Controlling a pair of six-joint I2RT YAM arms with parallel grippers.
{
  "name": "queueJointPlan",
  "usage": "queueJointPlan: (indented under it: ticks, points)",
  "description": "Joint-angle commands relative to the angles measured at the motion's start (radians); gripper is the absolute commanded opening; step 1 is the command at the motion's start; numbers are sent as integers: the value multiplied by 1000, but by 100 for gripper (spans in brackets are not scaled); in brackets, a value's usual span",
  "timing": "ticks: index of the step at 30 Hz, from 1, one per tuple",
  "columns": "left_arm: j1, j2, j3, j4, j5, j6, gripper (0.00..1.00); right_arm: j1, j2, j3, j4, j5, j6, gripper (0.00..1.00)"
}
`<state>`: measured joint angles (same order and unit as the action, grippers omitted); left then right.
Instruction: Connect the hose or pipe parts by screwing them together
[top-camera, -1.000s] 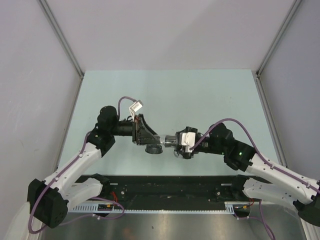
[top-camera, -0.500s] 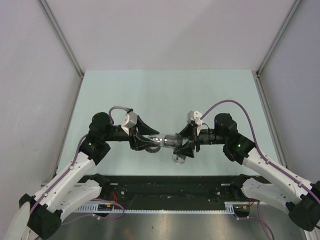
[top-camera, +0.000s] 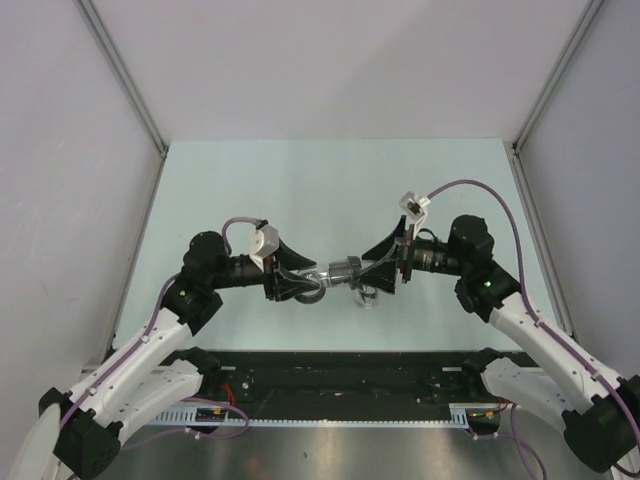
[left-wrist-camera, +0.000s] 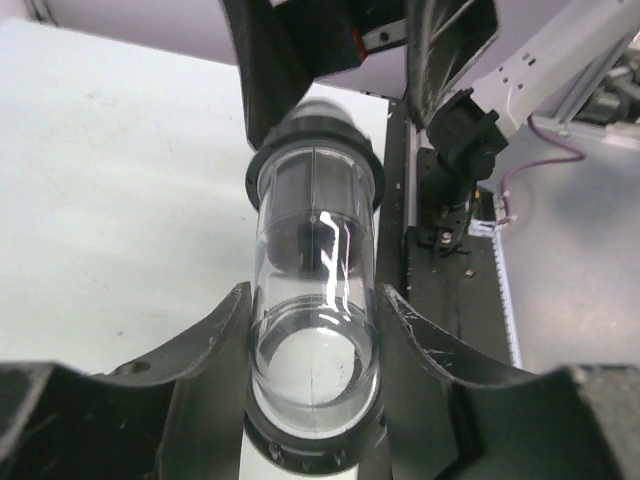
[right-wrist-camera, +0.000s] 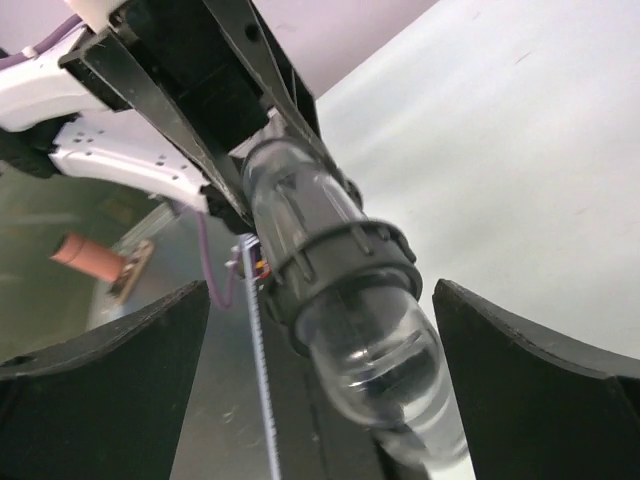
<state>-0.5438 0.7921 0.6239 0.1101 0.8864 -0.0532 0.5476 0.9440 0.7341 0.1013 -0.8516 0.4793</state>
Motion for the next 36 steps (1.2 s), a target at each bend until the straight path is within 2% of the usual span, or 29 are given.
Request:
queueJointPlan:
  ticks: [1, 4, 11, 17, 20, 24, 27, 31, 36]
  points:
    - [2, 18, -3, 45, -20, -225, 0, -18, -135, 37, -44, 150, -152, 100]
    - [4, 10, -13, 59, -21, -316, 0, -20, -201, 37, -90, 209, -247, 100]
    - [12, 13, 16, 62, -38, -568, 0, 20, -290, 37, -133, 246, -779, 100]
    - [12, 35, 30, 60, -85, -666, 0, 141, -289, 36, -169, 315, -877, 100]
    - [18, 38, 28, 56, -148, -709, 0, 248, -286, -8, -163, 414, -877, 100]
    - [28, 45, 33, 56, -194, -798, 0, 530, -307, -94, -111, 736, -967, 100]
    - [28, 41, 42, 54, -222, -853, 0, 642, -277, -102, -81, 936, -1008, 100]
    - [30, 25, 48, 54, -262, -908, 0, 757, -215, -105, -77, 1083, -1056, 100]
    - [30, 19, 54, 53, -268, -942, 0, 811, -156, -134, -20, 1243, -1128, 100]
